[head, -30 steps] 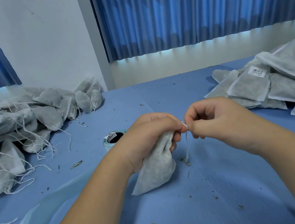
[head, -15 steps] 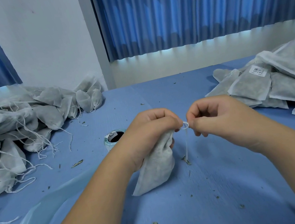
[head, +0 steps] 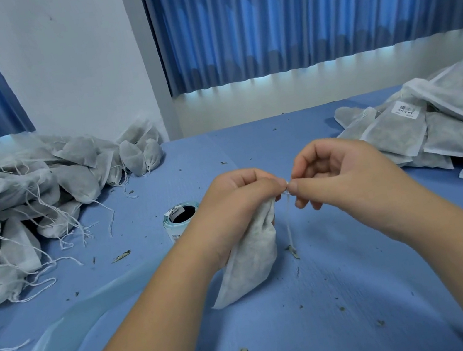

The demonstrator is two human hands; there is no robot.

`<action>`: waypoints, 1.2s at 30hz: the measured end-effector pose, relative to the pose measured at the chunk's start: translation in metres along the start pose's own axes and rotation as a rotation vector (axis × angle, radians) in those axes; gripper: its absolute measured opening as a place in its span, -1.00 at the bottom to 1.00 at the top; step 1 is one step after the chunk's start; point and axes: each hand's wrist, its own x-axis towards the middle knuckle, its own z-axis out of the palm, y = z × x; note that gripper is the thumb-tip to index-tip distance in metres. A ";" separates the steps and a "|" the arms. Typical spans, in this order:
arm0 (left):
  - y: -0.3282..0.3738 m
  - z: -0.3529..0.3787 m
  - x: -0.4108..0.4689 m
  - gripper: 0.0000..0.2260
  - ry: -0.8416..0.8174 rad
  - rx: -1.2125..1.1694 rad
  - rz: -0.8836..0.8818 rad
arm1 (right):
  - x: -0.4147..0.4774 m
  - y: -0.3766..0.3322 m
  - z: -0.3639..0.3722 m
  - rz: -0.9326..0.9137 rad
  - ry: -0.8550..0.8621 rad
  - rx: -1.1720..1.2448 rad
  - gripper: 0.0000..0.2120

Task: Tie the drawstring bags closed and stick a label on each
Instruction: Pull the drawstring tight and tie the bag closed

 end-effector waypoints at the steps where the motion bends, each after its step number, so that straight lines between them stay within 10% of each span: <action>1: 0.000 0.001 0.000 -0.89 0.006 0.013 0.002 | 0.000 0.000 0.000 -0.006 0.002 -0.019 -0.90; 18: -0.006 0.009 0.003 -0.80 0.244 0.316 0.168 | -0.001 0.001 -0.002 0.092 -0.025 -0.241 -0.80; 36: 0.001 -0.001 -0.003 -0.71 -0.086 0.065 -0.088 | -0.004 -0.003 -0.002 0.106 -0.051 -0.228 -0.86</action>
